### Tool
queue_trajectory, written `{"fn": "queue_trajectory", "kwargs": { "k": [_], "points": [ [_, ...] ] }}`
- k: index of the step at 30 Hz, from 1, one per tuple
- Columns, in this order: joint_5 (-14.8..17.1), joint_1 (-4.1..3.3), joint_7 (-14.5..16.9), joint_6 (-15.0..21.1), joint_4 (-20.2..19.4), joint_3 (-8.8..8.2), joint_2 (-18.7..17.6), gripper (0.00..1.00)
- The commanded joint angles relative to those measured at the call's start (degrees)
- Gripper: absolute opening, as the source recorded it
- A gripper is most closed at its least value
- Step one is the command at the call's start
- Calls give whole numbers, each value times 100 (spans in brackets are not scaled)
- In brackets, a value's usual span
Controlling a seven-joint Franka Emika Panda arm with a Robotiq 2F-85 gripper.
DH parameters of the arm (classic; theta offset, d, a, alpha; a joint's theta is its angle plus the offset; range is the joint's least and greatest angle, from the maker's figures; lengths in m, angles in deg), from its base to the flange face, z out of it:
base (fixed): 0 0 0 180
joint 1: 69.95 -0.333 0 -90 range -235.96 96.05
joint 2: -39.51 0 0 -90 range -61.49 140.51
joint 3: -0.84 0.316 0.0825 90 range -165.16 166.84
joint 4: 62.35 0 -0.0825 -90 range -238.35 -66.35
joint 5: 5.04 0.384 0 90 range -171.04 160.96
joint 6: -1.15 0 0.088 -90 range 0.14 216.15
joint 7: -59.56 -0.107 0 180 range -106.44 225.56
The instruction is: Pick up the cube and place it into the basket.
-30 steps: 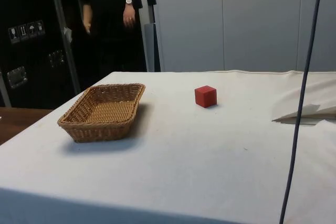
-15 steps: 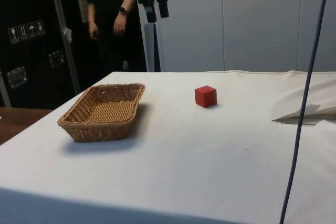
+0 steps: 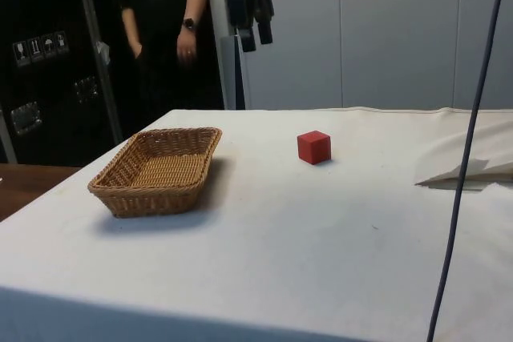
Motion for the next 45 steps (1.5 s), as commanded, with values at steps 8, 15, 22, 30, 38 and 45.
{"fn": "queue_trajectory", "kwargs": {
  "k": [8, 15, 22, 30, 38, 45],
  "points": [
    [-97, 23, 138, 269, -309, -172, 143, 100],
    [-126, 6, 229, 367, -510, -315, 212, 100],
    [-304, 23, 166, 756, -928, -413, 407, 100],
    [-327, 29, -34, 1129, -1180, -435, 361, 100],
    [-321, 23, -258, 1513, -1381, -458, 246, 100],
    [-321, 23, -464, 1874, -1541, -470, 103, 100]
  ]
}}
